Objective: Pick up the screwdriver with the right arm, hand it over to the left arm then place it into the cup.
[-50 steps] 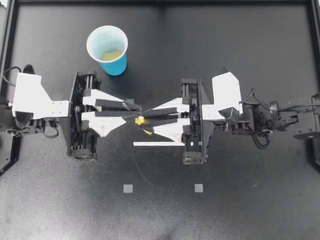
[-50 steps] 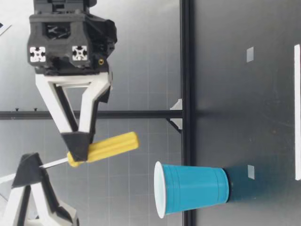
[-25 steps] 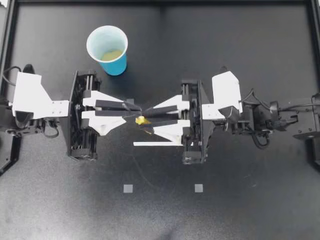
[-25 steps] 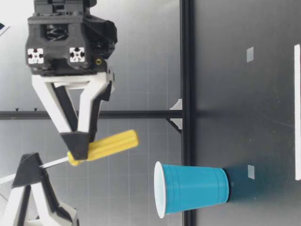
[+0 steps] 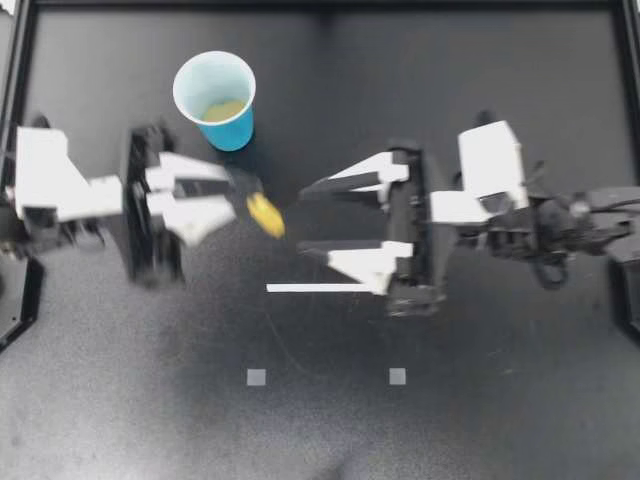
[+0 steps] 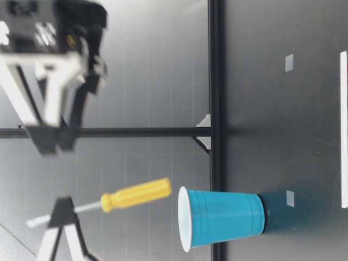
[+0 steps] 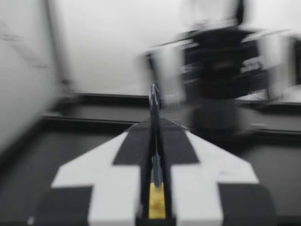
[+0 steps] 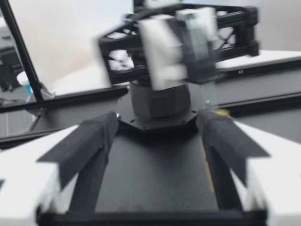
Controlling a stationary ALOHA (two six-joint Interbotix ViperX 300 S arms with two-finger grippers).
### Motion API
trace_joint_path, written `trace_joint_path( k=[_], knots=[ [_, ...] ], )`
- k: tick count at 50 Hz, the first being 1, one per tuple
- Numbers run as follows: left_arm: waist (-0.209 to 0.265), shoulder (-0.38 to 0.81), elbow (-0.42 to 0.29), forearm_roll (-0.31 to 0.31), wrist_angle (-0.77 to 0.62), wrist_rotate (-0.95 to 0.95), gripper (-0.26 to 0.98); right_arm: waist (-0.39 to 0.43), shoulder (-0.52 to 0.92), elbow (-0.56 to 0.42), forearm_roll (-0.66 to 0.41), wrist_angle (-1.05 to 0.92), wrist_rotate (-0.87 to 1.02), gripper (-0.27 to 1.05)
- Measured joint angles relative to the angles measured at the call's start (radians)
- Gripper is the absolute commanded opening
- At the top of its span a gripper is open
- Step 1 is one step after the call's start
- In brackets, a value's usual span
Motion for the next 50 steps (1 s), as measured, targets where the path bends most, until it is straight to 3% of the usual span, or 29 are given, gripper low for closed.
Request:
trace_joint_path(
  k=[16, 23, 30, 42, 50],
  knots=[
    [0.256, -0.064, 0.044, -0.028, 0.031, 0.127, 0.02, 0.000, -0.095, 0.078, 0.015, -0.029, 0.002, 0.71],
    [0.333, -0.018, 0.049, -0.029, 0.031, 0.127, 0.02, 0.000, -0.095, 0.081, 0.015, -0.029, 0.002, 0.71],
    [0.360, 0.051, 0.048, -0.029, 0.025, 0.123, 0.02, 0.000, -0.095, 0.081, 0.015, -0.029, 0.000, 0.71],
    [0.367, 0.132, 0.040, -0.031, -0.021, 0.112, 0.04, 0.000, -0.095, 0.081, 0.017, -0.029, 0.000, 0.71],
    [0.367, 0.146, 0.031, -0.032, -0.029, 0.110, 0.17, 0.000, -0.095, 0.081, 0.017, -0.029, 0.000, 0.71]
  ],
)
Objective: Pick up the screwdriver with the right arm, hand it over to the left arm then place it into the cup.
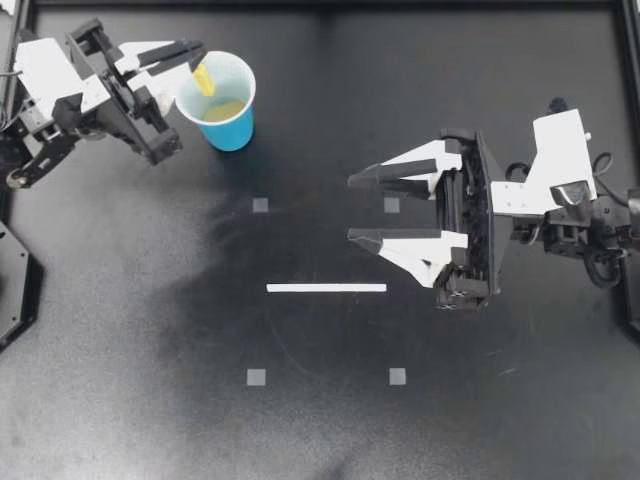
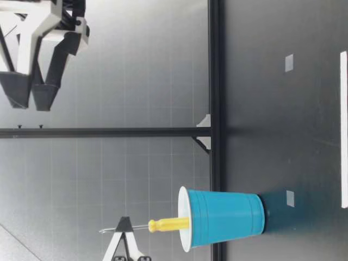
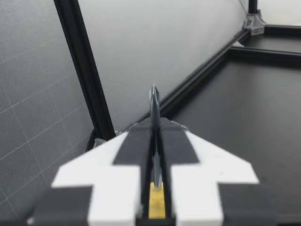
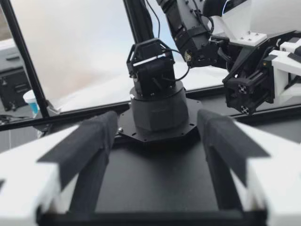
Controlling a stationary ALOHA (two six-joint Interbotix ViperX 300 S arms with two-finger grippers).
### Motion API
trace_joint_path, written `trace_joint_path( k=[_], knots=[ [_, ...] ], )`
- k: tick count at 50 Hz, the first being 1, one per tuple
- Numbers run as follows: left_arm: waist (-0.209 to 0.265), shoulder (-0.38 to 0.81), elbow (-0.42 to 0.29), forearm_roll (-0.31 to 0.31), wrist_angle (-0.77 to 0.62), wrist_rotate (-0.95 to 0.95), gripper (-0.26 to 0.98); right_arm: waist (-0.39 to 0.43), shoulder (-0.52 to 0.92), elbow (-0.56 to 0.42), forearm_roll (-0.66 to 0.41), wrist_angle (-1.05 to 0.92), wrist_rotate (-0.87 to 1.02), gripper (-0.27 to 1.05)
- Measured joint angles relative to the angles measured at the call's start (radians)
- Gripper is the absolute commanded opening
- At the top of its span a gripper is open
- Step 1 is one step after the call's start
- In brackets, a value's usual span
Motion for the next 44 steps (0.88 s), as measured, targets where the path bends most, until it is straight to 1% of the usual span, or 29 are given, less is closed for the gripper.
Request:
trace_joint_path(
  k=[11, 15, 22, 30, 35, 39, 44],
  knots=[
    [0.000, 0.015, 0.000, -0.002, 0.002, -0.003, 0.53, 0.000, 0.000, 0.000, 0.000, 0.000, 0.000, 0.71],
    [0.000, 0.017, -0.003, -0.002, 0.002, -0.005, 0.62, 0.000, 0.000, 0.000, 0.000, -0.002, 0.000, 0.71],
    [0.000, 0.015, -0.011, -0.002, 0.002, -0.011, 0.62, 0.000, 0.000, 0.000, -0.002, 0.000, 0.000, 0.71],
    [0.000, 0.011, -0.011, 0.003, 0.002, -0.063, 0.62, 0.000, -0.002, 0.000, 0.000, 0.000, 0.002, 0.71],
    [-0.002, -0.008, -0.009, 0.035, 0.002, -0.107, 0.62, 0.000, 0.000, 0.000, 0.000, -0.002, 0.002, 0.71],
    [-0.028, -0.032, -0.005, 0.060, 0.002, -0.150, 0.62, 0.000, 0.000, 0.000, 0.000, -0.002, 0.002, 0.71],
    [-0.086, -0.069, 0.003, 0.092, 0.002, -0.202, 0.62, 0.000, 0.000, 0.006, 0.000, 0.002, 0.003, 0.71]
  ],
)
